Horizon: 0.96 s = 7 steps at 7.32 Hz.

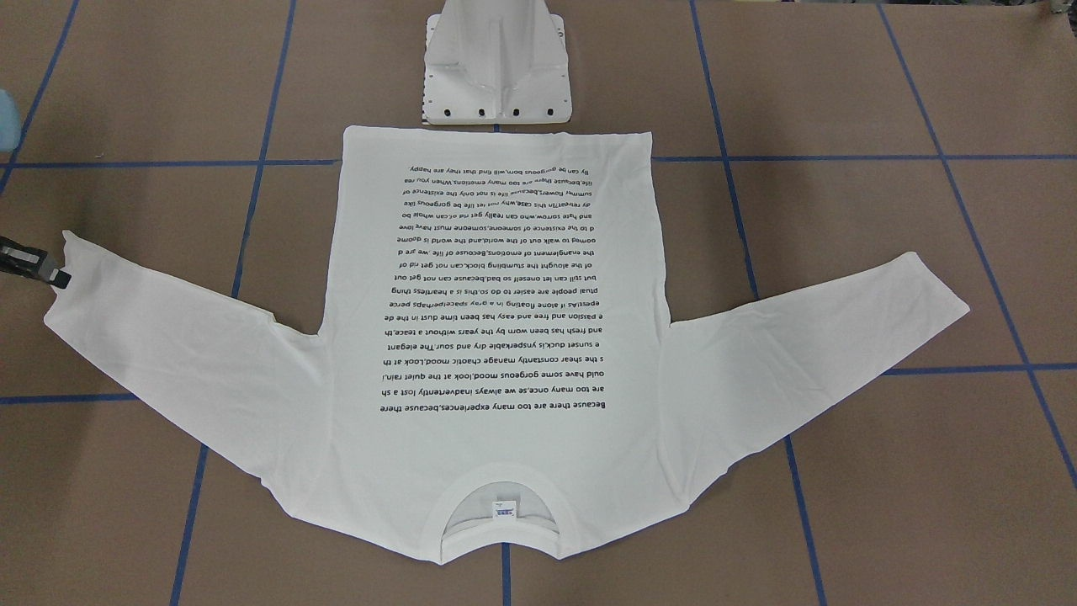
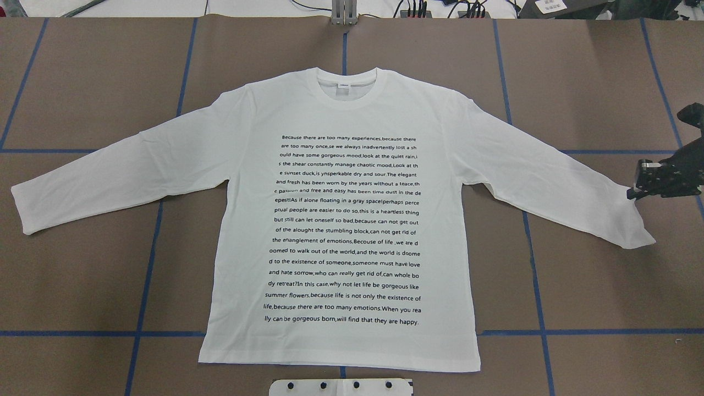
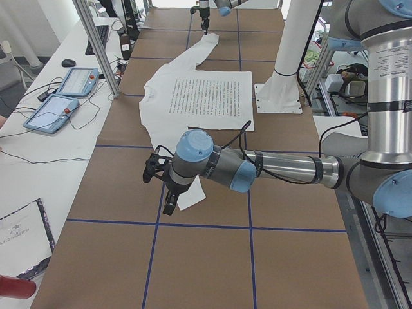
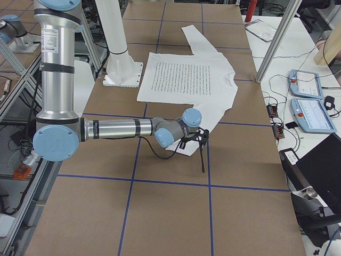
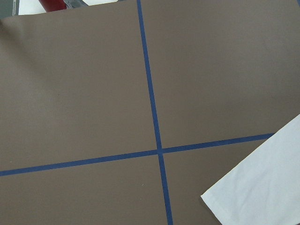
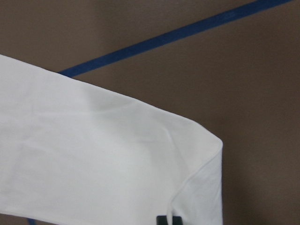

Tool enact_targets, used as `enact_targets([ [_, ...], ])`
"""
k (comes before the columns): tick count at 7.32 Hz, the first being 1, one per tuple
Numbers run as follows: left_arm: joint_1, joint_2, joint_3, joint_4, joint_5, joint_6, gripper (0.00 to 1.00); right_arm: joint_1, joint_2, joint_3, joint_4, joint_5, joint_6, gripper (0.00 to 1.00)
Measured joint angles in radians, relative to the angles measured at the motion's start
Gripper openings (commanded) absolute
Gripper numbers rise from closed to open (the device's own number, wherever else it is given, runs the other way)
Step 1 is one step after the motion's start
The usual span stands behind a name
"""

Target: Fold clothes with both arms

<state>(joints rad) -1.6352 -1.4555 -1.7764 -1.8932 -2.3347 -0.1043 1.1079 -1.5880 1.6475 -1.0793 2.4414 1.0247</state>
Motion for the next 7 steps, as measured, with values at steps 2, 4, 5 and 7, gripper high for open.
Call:
enact_targets([
  [2,0.000,-0.001,0.000,-0.001,0.000,0.000,1.00,-0.102,0.176,0.002,-0.005,-0.007,0.274,0.00],
  [4,0.000,-0.002,0.006,-0.001,0.000,0.002,1.00,-0.152,0.434,-0.073,-0.077,-0.017,0.499,0.00],
  [5,0.000,-0.002,0.009,-0.002,0.000,0.003,1.00,-0.161,0.567,-0.125,-0.125,-0.031,0.575,0.00],
  [7,0.000,0.000,0.010,-0.002,-0.001,0.003,1.00,-0.177,0.798,-0.237,-0.155,-0.081,0.692,0.00],
])
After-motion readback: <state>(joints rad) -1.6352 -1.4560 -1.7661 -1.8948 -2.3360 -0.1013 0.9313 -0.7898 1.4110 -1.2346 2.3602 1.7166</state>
